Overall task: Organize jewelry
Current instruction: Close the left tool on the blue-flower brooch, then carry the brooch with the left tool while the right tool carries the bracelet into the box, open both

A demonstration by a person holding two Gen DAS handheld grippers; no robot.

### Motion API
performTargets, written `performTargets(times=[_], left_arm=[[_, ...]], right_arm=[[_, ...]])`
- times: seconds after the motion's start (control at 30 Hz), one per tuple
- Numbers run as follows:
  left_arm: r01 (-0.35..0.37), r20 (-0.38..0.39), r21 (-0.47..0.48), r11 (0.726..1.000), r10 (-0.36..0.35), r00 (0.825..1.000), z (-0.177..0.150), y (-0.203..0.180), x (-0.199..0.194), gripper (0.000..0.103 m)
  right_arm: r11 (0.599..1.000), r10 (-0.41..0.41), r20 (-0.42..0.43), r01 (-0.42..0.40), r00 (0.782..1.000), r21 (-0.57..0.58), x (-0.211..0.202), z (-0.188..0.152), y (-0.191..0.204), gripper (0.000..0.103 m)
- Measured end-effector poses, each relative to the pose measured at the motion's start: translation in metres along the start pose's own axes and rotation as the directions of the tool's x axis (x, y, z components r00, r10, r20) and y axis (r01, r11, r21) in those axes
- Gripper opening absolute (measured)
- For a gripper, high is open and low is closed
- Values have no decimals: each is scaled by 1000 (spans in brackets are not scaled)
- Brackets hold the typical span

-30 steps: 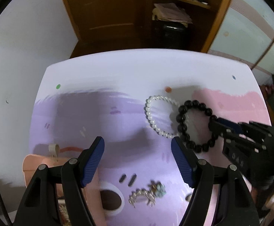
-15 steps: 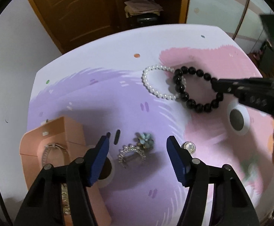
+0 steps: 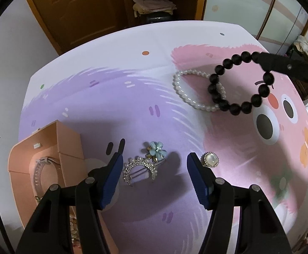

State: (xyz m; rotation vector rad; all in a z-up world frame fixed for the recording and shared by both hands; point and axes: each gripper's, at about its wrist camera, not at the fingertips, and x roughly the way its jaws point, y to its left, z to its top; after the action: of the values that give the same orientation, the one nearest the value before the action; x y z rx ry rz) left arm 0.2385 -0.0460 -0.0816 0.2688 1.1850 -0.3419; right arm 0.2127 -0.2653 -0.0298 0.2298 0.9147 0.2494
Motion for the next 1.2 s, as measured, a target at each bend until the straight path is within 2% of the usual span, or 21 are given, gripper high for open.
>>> performTargets(times=[0.07,0.13,0.37,0.43,0.53,0.83,1.13,1.2], left_arm=[[-5,-2,0,1000,5,1000,0,-2,0,60],[-11,-10,4,1000,11,1000,3,-1,3,47],[-4,-34,15,1000,5,999,8,-4,10,37],[-1,-47,25,1000,2,999,9,-5,12,24],[-10,-53,36,999,12,999,10,-7,14,16],[-4,-31,-14,1000,3,1000,10,5,4,16],[45,57,-115,992,-39,998,14,17,-47,16],[30,81,-149,988,-18,997,11,24,-64,16]], right_arm=[[1000,15,17,-15,1000,6,-4,2,2,15],[1000,17,30,-17,999,-3,-7,5,5,15],[999,33,49,-32,998,-25,-19,10,11,15],[999,40,56,-39,998,-25,-23,12,12,15],[999,43,70,-41,997,-30,-29,15,14,15],[997,60,88,-55,994,-60,-37,19,27,15],[993,86,96,-77,992,-89,-48,22,43,15],[991,95,96,-85,991,-101,-52,22,50,15]])
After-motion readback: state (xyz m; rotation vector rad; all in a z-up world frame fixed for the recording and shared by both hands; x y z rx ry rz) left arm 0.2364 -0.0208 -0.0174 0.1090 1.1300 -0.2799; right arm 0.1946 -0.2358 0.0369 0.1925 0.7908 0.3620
